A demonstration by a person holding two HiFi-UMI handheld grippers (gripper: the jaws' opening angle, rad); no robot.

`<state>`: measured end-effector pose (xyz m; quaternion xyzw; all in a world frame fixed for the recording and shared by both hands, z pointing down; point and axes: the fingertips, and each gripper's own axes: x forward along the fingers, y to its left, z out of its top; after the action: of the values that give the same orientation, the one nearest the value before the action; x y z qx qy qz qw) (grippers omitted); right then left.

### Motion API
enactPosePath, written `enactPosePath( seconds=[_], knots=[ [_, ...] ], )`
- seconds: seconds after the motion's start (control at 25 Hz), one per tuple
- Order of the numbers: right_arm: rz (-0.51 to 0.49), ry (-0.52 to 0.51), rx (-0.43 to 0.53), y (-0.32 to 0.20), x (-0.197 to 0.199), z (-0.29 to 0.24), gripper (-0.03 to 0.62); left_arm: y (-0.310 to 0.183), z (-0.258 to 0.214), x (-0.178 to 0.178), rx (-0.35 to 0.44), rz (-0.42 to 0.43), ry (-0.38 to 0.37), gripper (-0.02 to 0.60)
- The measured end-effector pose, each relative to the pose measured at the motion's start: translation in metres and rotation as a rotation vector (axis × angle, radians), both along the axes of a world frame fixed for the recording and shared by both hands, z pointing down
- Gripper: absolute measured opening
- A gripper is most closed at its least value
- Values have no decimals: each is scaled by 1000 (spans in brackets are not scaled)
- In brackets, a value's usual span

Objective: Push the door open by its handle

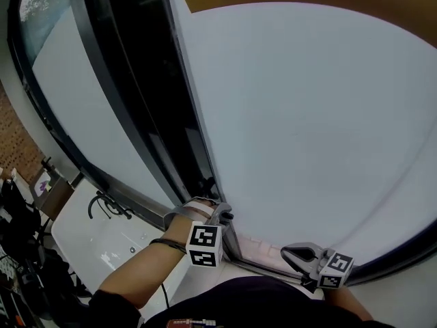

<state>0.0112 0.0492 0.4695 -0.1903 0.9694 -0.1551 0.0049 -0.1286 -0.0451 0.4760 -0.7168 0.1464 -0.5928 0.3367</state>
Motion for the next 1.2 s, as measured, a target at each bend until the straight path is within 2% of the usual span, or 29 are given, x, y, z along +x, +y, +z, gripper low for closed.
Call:
enactPosePath(
  seconds=[0.04,0.16,0.2,0.36,0.48,0.56,0.64,0.72,0.88,1.2],
  knots=[
    [-6,0,5,-4,-4,0,0,-8,5,-1,38,12,-50,156],
    [5,-7,5,-9,-14,0,0,-22,16,0,190,54,-172,14],
    [12,-11,1,-10,-15,0,0,-24,18,2,232,62,-176,0],
    [47,1,-9,-19,-19,-2,0,-31,6,19,360,58,-92,0],
    [66,-17,-23,-25,-22,-1,0,-36,7,17,443,63,-147,0],
    [67,-30,-28,-31,-27,9,0,-40,26,10,467,76,-242,0],
    [57,-35,-27,-36,-33,14,0,-44,46,-1,484,88,-368,0],
    [42,-44,-19,-38,-37,8,0,-45,50,-6,491,87,-429,0],
    [14,-58,-17,-46,-36,3,0,-63,50,2,484,60,-425,0],
    [-51,-38,-11,-55,-19,-1,0,-112,51,19,493,81,-405,0]
  ],
)
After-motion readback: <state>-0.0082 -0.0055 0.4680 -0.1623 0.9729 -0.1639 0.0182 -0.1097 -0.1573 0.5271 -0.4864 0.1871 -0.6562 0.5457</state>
